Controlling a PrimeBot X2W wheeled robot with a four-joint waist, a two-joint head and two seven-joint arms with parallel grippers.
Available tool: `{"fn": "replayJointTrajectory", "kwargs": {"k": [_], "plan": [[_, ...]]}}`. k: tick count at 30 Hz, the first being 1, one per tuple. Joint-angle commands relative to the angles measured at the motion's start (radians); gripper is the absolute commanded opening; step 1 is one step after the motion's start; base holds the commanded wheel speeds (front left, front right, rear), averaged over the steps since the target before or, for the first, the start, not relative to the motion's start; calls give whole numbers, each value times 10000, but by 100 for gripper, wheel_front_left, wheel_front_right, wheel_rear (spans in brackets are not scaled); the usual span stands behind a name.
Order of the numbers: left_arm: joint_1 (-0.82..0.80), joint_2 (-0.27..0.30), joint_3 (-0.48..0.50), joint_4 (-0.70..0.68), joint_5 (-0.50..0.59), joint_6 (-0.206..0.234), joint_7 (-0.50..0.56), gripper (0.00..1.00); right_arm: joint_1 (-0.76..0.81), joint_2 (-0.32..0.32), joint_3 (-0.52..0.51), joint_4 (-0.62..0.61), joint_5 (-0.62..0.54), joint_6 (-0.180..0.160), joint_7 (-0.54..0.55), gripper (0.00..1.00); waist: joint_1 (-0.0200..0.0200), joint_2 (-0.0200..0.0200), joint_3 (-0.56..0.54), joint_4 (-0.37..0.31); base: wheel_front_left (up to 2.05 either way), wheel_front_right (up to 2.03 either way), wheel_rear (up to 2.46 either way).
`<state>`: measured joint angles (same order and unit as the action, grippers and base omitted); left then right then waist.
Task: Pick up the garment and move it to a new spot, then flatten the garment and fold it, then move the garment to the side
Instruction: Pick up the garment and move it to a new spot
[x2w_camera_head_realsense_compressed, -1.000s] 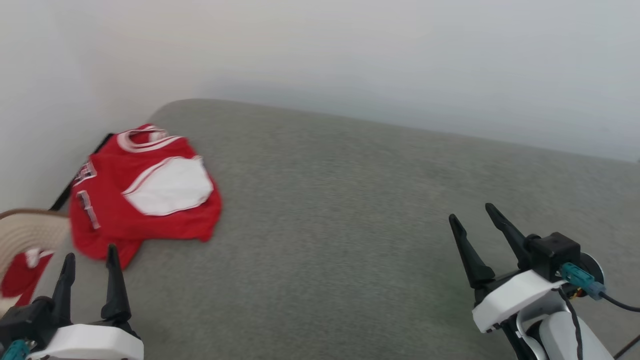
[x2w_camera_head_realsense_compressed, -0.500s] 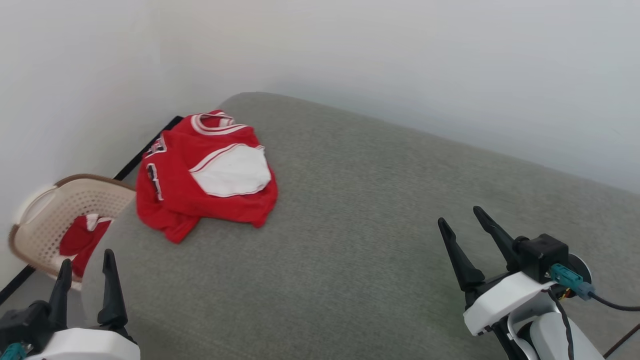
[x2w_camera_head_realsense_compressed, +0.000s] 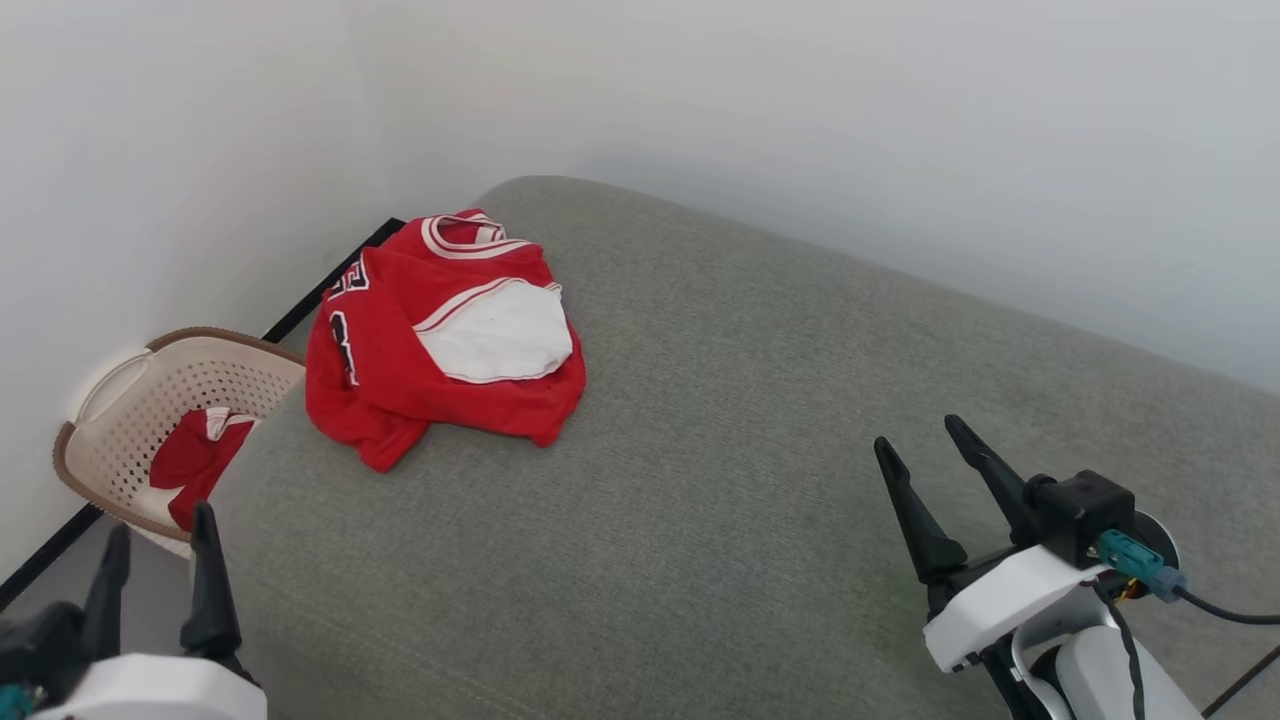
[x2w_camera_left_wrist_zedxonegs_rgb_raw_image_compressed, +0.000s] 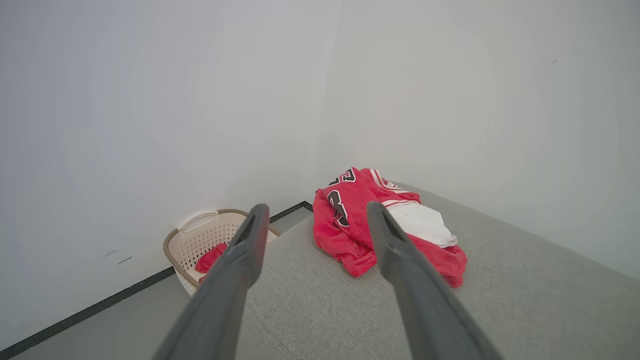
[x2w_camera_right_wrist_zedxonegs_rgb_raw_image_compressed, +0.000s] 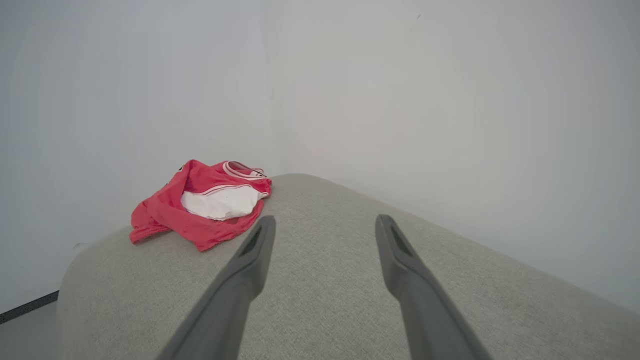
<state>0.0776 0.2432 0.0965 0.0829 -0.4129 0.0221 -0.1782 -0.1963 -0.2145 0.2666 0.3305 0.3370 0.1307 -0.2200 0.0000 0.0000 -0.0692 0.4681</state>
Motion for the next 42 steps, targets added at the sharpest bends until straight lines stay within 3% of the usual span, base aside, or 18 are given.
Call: {"fn": "replayJointTrajectory", "kwargs": {"k": [1,15,28,42], "plan": [[-207,71,2,-28,-15,-12,30,100,-106,4,-14,18,59,1,-44,100,0,0,25,-58,0,0,0],[-2603,722,-70,1079,-317,-234,711,100,-272,-215,-616,-515,-145,1,155,100,0,0,929,-1276,0,0,0],[-5411,1646,52,3791,-751,-754,1348,100,-696,-492,-1139,-1287,-330,1,408,100,0,0,2660,-2686,0,0,0],[-8833,2482,-295,7886,-1324,-940,4398,100,-1262,-960,-1450,-2589,-639,1,950,100,0,0,5157,-3451,0,0,0]]}}
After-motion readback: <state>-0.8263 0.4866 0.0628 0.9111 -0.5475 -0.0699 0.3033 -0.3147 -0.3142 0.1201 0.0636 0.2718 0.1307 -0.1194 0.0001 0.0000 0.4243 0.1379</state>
